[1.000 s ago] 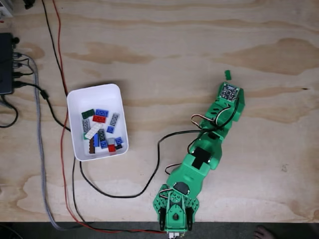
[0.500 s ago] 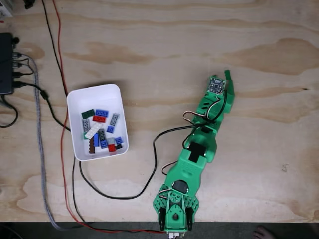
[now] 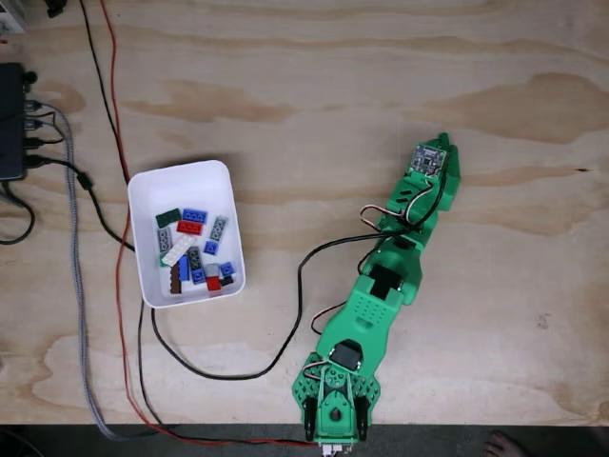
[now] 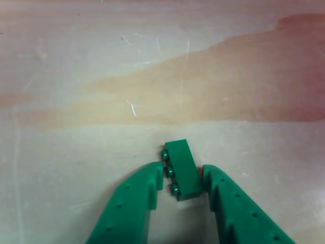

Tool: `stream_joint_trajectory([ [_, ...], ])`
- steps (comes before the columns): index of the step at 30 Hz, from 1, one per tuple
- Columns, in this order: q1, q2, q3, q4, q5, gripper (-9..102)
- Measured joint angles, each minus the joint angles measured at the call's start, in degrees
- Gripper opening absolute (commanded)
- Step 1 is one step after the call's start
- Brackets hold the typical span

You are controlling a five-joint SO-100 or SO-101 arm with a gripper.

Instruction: Put all lego bricks in the bin.

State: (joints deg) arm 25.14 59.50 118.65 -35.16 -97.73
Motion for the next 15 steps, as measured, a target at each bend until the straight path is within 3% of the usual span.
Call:
stream_joint_trajectory([
  [5, -0.2, 1.8, 2.2, 1.4, 1.1, 0],
  [10, -4.9, 16.0, 9.6, 7.5, 10.3, 0],
  [12, -8.5, 24.0, 9.1, 15.6, 17.8, 0],
  [15, -15.8, 37.8, 6.9, 35.0, 29.2, 0],
])
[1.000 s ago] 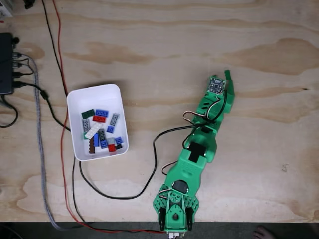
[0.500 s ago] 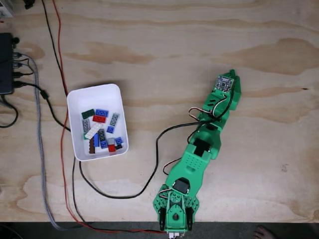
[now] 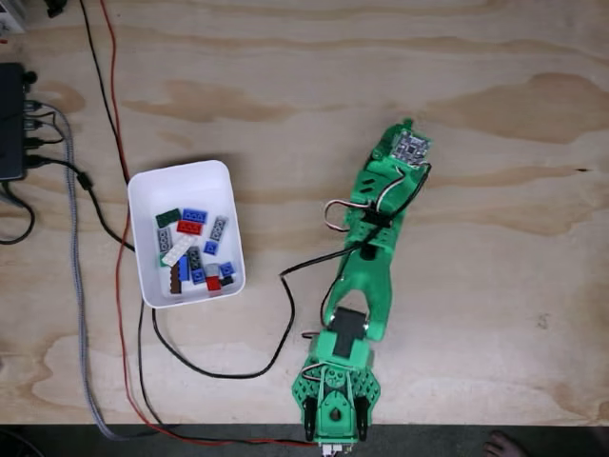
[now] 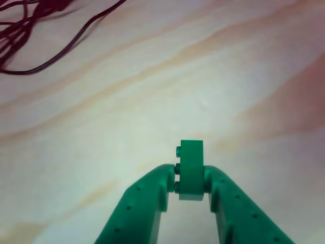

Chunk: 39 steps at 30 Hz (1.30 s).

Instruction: Put all lego bricks in the bin.

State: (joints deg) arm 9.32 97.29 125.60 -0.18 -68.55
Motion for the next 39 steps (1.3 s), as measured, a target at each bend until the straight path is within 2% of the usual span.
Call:
stream_joint_trajectory([
  [5, -23.7, 23.1, -1.7, 34.5, 17.7, 0],
  [9, -43.7, 28.7, -5.6, 62.1, 29.1, 0],
  [12, -55.6, 28.8, -6.2, 73.3, 35.9, 0],
  [16, -62.2, 28.9, -3.3, 75.1, 39.2, 0],
  [22, -62.5, 31.8, -2.5, 75.2, 40.4, 1],
  [24, -62.6, 32.2, -2.5, 74.4, 40.4, 12],
  [29, -62.6, 32.2, -2.5, 70.2, 40.4, 16],
  [32, -60.8, 32.2, -0.7, 64.6, 40.4, 33],
  [34, -59.4, 32.5, 1.3, 62.7, 40.3, 33],
  [36, -57.9, 34.8, 2.5, 63.4, 39.4, 32],
  [39, -52.4, 42.3, 2.8, 69.9, 35.7, 31],
])
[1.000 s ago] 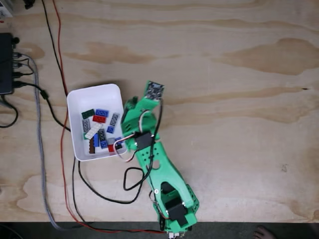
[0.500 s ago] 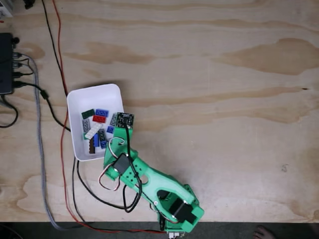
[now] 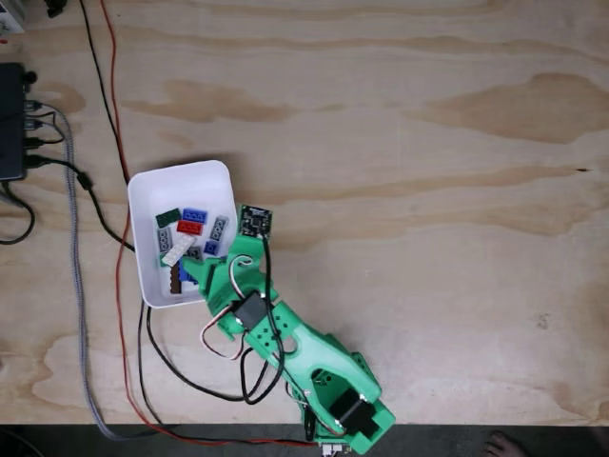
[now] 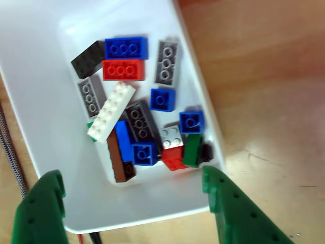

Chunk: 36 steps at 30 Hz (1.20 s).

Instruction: Put all lego bricks in the bin.

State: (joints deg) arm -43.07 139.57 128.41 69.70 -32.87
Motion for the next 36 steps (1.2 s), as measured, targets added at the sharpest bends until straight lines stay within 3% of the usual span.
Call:
stream_joint_trajectory([
  [4, 13.5, 14.4, 8.5, 5.9, -9.1, 31],
  [9, 41.0, 35.8, 22.3, 0.3, -36.7, 26],
  [14, 49.7, 44.5, 35.9, 0.4, -49.2, 15],
  [17, 50.0, 50.6, 41.9, 1.8, -57.3, 4],
  [23, 45.5, 53.8, 49.2, 6.9, -56.3, 2],
  [29, 44.2, 53.9, 51.9, 5.9, -52.6, 14],
  [36, 43.6, 54.0, 51.9, 5.3, -47.4, 18],
])
